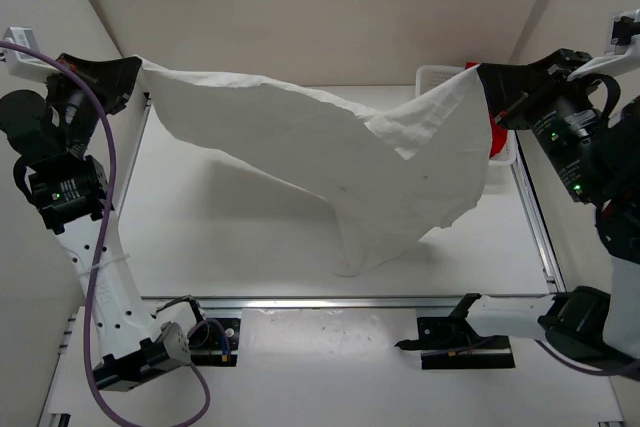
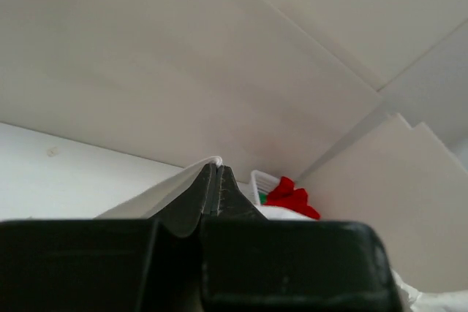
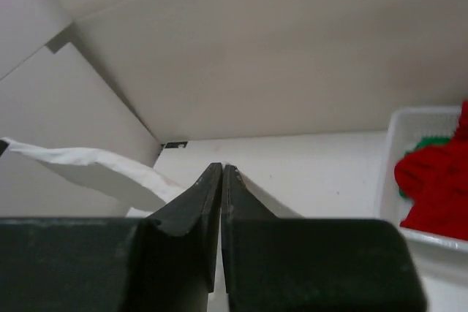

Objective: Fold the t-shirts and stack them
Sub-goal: Flatten out the tshirt

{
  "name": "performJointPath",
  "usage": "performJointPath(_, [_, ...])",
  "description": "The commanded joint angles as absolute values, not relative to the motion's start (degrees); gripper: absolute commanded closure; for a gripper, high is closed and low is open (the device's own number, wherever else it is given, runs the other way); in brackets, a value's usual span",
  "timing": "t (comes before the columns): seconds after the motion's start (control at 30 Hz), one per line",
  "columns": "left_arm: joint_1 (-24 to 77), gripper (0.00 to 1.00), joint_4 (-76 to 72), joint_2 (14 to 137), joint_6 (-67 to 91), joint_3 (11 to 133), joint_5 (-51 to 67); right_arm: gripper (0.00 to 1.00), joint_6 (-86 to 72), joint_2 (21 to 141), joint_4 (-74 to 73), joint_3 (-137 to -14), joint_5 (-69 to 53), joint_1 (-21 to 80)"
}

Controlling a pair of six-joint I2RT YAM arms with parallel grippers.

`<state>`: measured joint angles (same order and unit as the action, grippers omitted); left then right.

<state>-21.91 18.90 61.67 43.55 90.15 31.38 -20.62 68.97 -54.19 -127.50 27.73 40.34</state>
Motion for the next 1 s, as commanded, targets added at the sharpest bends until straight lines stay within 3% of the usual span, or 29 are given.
performJointPath(0.0, [-27.5, 1.00, 17.1, 63.4, 51.3, 92.5, 42.3, 1.00, -5.7, 73.3, -47.3, -131.6, 47.2, 57.9])
performJointPath(0.03, [-29.2, 1.00, 17.2, 63.4, 51.6, 93.8, 42.3, 1.00, 7.4, 73.0, -35.9, -128.4, 59.9, 63.9])
performJointPath(0.07, [-29.6, 1.00, 18.9, 63.7, 50.5, 94.7, 42.1, 1.00, 19.7, 72.4, -24.3, -124.2, 67.7, 78.0])
performJointPath(0.1, [-29.1, 1.00, 20.7, 64.4, 48.7, 96.6, 40.5, 1.00, 56.8, 68.7, 21.9, -108.3, 74.3, 84.4])
performJointPath(0.13, [-27.8, 1.00, 21.6, 65.3, 48.0, 97.5, 38.9, 1.00, 70.0, 70.3, 47.0, -106.8, 72.6, 85.3])
performJointPath(0.17, [-25.3, 1.00, 22.6, 65.5, 47.1, 97.1, 36.4, 1.00, 64.3, 73.2, 22.6, -112.2, 73.8, 81.5])
performJointPath(0.2, [-23.5, 1.00, 22.9, 65.4, 45.4, 95.1, 34.2, 1.00, 43.4, 77.1, 7.2, -123.5, 70.4, 72.6])
performJointPath(0.23, [-19.8, 1.00, 23.4, 65.2, 44.5, 93.4, 30.1, 1.00, 37.8, 78.1, -4.9, -125.7, 66.1, 71.0])
performJointPath(0.3, [-15.0, 1.00, 25.5, 65.3, 40.5, 90.5, 23.1, 1.00, 42.2, 76.6, 4.0, -116.5, 66.4, 69.5])
performJointPath(0.33, [-13.1, 1.00, 25.1, 65.3, 40.3, 87.5, 21.0, 1.00, 36.1, 76.8, 0.1, -114.3, 65.0, 68.9])
performJointPath(0.37, [-12.0, 1.00, 24.4, 65.0, 39.7, 85.7, 21.1, 1.00, 29.0, 78.4, -16.0, -115.0, 58.4, 63.2])
performJointPath(0.43, [-10.8, 1.00, 23.4, 63.5, 38.9, 79.1, 18.8, 1.00, 5.7, 82.0, -35.3, -120.1, 42.3, 52.5])
performJointPath(0.47, [-10.1, 1.00, 22.9, 63.0, 38.4, 75.7, 17.4, 0.99, 2.6, 83.8, -40.3, -119.9, 33.7, 45.7])
performJointPath(0.6, [-9.3, 1.00, 21.7, 62.0, 35.6, 66.3, 15.3, 1.00, -3.9, 81.9, -33.6, -101.6, 16.7, 34.1])
performJointPath(0.7, [-8.4, 1.00, 17.6, 65.2, 36.4, 60.6, 13.6, 1.00, -7.0, 87.5, -32.7, -101.2, 4.4, 23.7])
performJointPath(0.8, [-6.2, 1.00, 15.8, 74.6, 37.3, 65.5, 12.8, 1.00, -4.8, 101.0, -39.4, -117.3, 0.4, 18.8])
performJointPath(0.87, [-4.8, 1.00, 17.1, 83.6, 38.5, 78.2, 12.5, 1.00, -4.7, 116.1, -43.0, -143.4, -2.6, 16.2])
performJointPath(0.97, [-4.7, 1.00, 20.7, 93.7, 41.4, 100.9, 13.7, 1.00, -10.0, 115.9, -28.1, -142.9, -8.7, 11.7])
